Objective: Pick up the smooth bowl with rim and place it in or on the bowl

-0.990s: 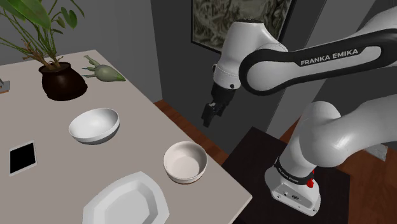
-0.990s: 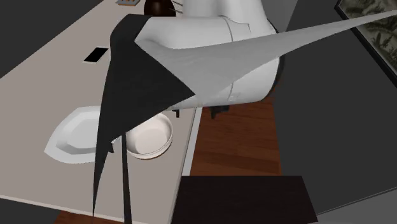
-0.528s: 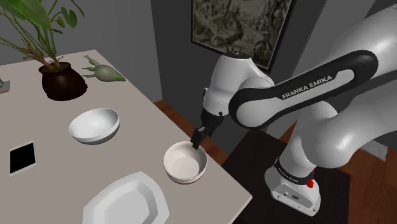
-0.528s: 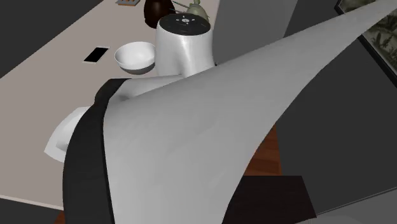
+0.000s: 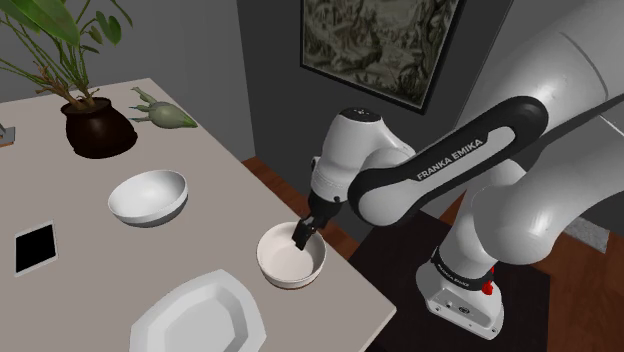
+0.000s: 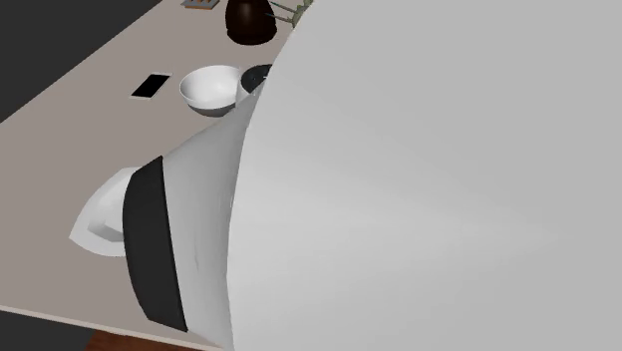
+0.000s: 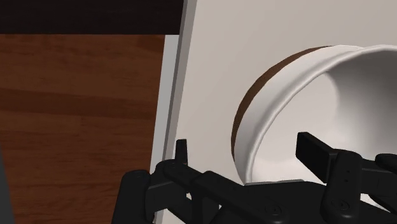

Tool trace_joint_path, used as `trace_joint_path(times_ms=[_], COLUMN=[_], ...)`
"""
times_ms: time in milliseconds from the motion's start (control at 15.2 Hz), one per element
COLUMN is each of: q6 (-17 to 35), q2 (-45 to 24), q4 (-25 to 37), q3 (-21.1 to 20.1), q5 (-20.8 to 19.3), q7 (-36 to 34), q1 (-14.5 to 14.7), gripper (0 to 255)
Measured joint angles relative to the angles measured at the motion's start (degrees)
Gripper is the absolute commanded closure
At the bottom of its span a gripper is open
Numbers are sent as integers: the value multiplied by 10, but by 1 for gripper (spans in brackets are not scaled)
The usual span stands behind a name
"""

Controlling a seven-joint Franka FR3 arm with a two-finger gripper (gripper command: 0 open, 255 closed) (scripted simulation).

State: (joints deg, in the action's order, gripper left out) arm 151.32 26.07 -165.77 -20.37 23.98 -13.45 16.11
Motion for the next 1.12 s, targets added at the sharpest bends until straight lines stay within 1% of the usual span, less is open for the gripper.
trace_joint_path(times_ms=[198, 462, 528, 1122], q6=[16, 18, 18, 18], q2=[-15, -17, -17, -18], q4=[0, 0, 0, 1], q3=[-2, -3, -3, -3], q5=[2, 2, 2, 2], q7=[1, 1, 1, 1], q1=[0, 0, 0, 0], gripper=[0, 0, 255, 255])
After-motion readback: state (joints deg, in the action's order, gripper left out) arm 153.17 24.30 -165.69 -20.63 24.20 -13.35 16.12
